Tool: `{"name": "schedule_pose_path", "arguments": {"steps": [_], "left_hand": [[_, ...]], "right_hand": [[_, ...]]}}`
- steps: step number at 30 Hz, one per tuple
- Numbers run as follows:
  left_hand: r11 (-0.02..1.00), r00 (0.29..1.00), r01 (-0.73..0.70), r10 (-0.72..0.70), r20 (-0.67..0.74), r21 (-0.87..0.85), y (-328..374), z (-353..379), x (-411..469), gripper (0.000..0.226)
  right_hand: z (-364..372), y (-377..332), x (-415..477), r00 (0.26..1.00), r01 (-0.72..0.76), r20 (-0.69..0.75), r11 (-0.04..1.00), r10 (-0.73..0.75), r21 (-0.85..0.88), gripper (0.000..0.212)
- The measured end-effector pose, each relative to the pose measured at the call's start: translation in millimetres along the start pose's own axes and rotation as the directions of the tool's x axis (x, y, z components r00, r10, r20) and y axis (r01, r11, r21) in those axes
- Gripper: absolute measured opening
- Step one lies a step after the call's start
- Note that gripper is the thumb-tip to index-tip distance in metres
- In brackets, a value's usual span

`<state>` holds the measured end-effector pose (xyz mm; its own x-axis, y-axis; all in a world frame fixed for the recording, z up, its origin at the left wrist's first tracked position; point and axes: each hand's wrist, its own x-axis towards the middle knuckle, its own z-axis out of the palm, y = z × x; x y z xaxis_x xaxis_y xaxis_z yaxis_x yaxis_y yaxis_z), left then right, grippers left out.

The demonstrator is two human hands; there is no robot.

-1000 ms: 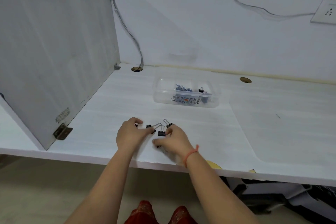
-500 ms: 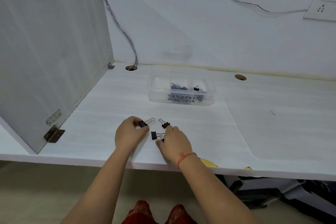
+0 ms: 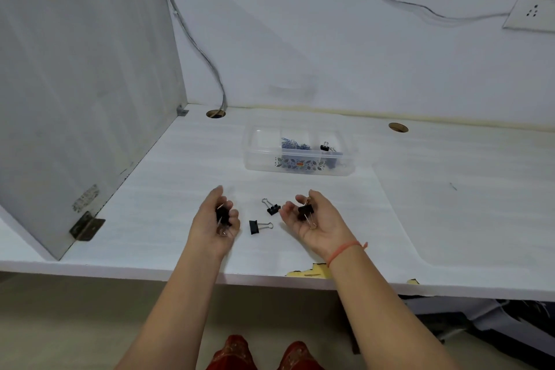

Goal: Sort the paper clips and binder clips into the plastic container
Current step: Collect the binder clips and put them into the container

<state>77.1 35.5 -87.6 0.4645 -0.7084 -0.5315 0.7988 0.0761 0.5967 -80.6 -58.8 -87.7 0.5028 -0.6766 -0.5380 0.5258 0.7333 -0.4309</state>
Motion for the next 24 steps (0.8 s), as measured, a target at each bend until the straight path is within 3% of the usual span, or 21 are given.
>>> {"name": "schedule_pose_path", "arguments": {"steps": [1, 2, 3, 4, 6, 7, 9, 11, 13, 15, 16, 17, 18, 20, 21, 22, 24], "left_hand": [[0.981, 0.997, -0.078, 0.081, -0.011, 0.179, -1.3, 0.5, 2.7, 0.024], [0.898, 0.98, -0.185, 0.199, 0.005, 0.399, -3.8, 0.7, 4.3, 0.021], [0.738, 0.944, -0.296, 0.323, 0.068, 0.606, -6.6, 0.4, 5.1, 0.017], [0.519, 0.898, -0.374, 0.411, 0.16, 0.768, -9.0, 0.8, 5.3, 0.017], [0.108, 0.869, -0.376, 0.386, 0.309, 0.921, -12.7, 3.6, 2.3, 0.033], [-0.025, 0.882, -0.355, 0.324, 0.344, 0.934, -13.6, 5.4, 0.9, 0.042], [-0.139, 0.899, -0.335, 0.249, 0.361, 0.932, -13.9, 6.6, 3.4, 0.047], [-0.14, 0.893, -0.339, 0.263, 0.365, 0.93, -11.9, 7.2, 8.5, 0.035], [-0.174, 0.888, -0.312, 0.296, 0.351, 0.934, -9.1, 6.1, 9.5, 0.024], [-0.195, 0.861, -0.272, 0.388, 0.329, 0.942, -7.0, 1.9, 9.7, 0.018], [-0.147, 0.848, -0.259, 0.438, 0.298, 0.955, -6.9, -1.4, 9.3, 0.016], [-0.027, 0.854, -0.255, 0.462, 0.238, 0.967, -6.4, -3.4, 8.7, 0.016], [0.175, 0.881, -0.25, 0.449, 0.149, 0.952, -4.8, -3.8, 7.4, 0.018], [0.646, 0.958, -0.172, 0.286, -0.027, 0.744, -1.1, 0.5, 4.8, 0.016], [0.798, 0.981, -0.115, 0.183, -0.057, 0.592, -0.9, 3.6, 3.3, 0.016], [0.886, 0.993, -0.066, 0.103, -0.056, 0.459, -2.0, 6.0, 2.7, 0.02], [0.972, 0.999, 0.032, -0.029, -0.016, 0.231, -5.9, 11.6, 3.5, 0.025]], "right_hand": [[1.3, 0.7, 4.7, 0.999, 0.011, -0.044, 0.999, -0.013, -0.039, 0.028], [3.8, 1.6, 10.1, 0.995, 0.031, -0.092, 0.99, -0.044, -0.14, 0.027], [7.1, 2.2, 14.5, 0.986, 0.064, -0.129, 0.945, -0.11, -0.32, 0.027], [9.9, 3.0, 18.0, 0.968, 0.097, -0.14, 0.829, -0.207, -0.551, 0.025], [13.8, 6.9, 21.6, 0.902, 0.16, -0.023, 0.385, -0.43, -0.909, 0.016], [14.8, 9.0, 22.6, 0.87, 0.171, 0.081, 0.144, -0.486, -0.975, 0.019], [16.8, 12.7, 25.6, 0.862, 0.16, 0.231, -0.191, -0.451, -0.969, 0.038], [19.5, 13.8, 29.8, 0.882, 0.136, 0.288, -0.382, -0.373, -0.914, 0.05], [21.0, 12.9, 33.9, 0.891, 0.098, 0.297, -0.494, -0.344, -0.864, 0.047], [21.0, 11.4, 37.3, 0.889, 0.104, 0.321, -0.54, -0.327, -0.836, 0.036], [20.5, 10.8, 37.2, 0.891, 0.116, 0.322, -0.524, -0.321, -0.844, 0.027], [19.9, 10.1, 35.8, 0.899, 0.131, 0.299, -0.454, -0.321, -0.881, 0.023], [19.5, 8.8, 33.6, 0.918, 0.143, 0.24, -0.302, -0.317, -0.943, 0.028], [17.5, 4.2, 27.5, 0.975, 0.099, 0.034, 0.293, -0.218, -0.951, 0.031], [14.4, 1.9, 25.2, 0.992, 0.039, -0.034, 0.566, -0.118, -0.823, 0.026], [10.0, 0.1, 23.0, 0.998, -0.01, -0.058, 0.744, -0.038, -0.668, 0.023], [3.0, -2.7, 18.5, 0.998, -0.06, -0.031, 0.912, 0.052, -0.406, 0.02]]}}
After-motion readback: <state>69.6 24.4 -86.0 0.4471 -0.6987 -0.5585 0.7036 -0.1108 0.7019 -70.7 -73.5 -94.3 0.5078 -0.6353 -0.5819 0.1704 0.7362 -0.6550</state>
